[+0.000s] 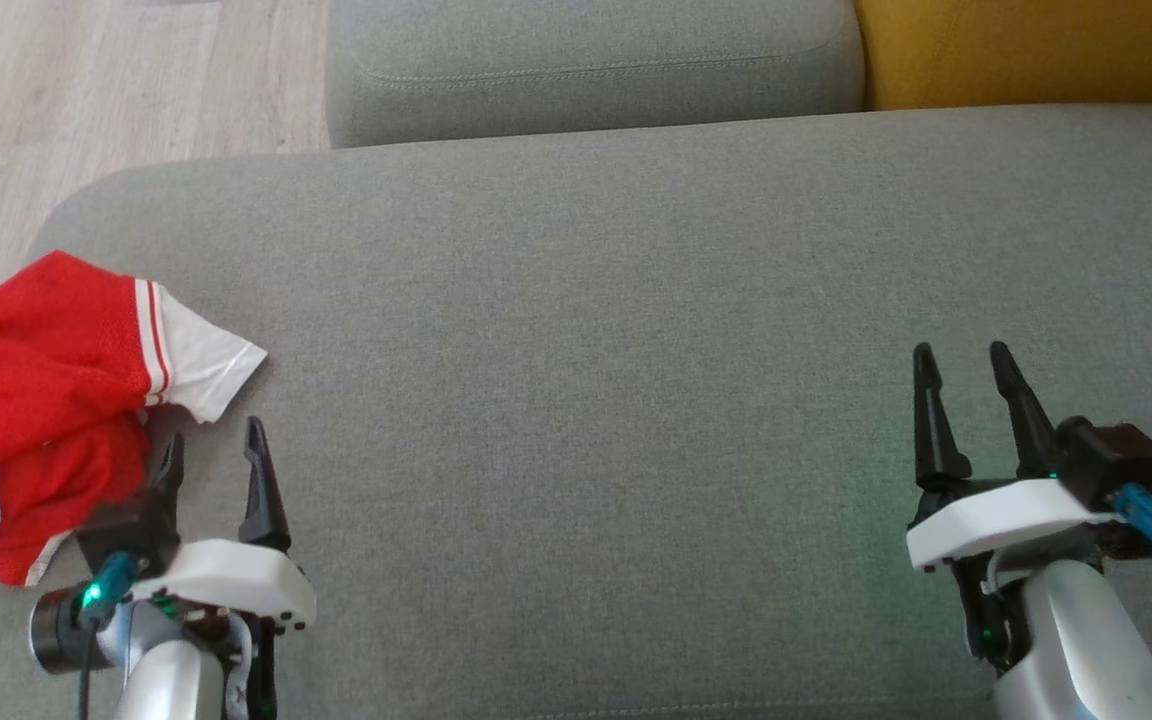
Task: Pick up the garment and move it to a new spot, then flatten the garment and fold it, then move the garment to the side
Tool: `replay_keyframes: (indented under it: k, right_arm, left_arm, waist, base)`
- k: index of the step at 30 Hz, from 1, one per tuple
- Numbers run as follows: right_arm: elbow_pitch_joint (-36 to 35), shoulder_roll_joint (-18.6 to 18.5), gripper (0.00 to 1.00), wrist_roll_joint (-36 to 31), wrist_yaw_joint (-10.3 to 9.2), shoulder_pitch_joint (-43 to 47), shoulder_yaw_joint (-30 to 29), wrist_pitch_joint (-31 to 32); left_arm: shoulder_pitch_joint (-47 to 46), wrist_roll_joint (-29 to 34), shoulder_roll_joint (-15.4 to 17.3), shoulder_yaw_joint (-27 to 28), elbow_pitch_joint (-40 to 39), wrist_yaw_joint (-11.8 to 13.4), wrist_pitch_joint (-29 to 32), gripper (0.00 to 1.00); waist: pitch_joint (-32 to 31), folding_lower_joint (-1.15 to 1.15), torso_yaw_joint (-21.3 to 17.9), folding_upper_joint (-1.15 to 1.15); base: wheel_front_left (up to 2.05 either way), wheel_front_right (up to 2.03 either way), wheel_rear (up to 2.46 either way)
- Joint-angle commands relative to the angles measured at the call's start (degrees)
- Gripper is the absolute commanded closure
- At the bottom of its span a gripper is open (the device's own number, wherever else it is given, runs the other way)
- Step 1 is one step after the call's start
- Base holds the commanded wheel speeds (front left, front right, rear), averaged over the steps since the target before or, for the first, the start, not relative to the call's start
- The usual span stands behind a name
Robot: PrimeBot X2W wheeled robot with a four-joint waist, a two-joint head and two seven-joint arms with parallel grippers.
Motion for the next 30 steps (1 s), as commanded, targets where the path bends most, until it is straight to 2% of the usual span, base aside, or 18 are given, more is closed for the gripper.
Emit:
replay_keyframes:
  k: [1, 9, 30]
  right_arm:
    - [-1.5, 0.0, 0.00, -1.8, -0.05, -2.7, 1.6, -1.0]
    - [-0.2, 0.1, 0.00, -7.3, -0.05, -3.7, 1.8, -2.3]
    - [1.4, 0.4, 0.00, -6.2, -0.05, -3.3, 0.6, -2.3]
  left_arm:
    - [-3.4, 1.8, 1.2, 1.7, -1.7, 0.4, -0.8, 0.00]
    - [-3.4, 7.1, 1.0, 1.7, -1.5, 1.2, -2.2, 0.00]
    - [-2.8, 6.7, 0.4, 2.8, -0.4, 0.2, -2.2, 0.00]
  waist:
    - [0.0, 0.00, 0.0, 0.00]
    - [-0.2, 0.00, -0.3, 0.00]
    - [-0.9, 0.00, 0.5, 0.00]
  base:
    - [0.00, 0.00, 0.00]
    - [0.00, 0.00, 0.00]
    - [0.00, 0.00, 0.00]
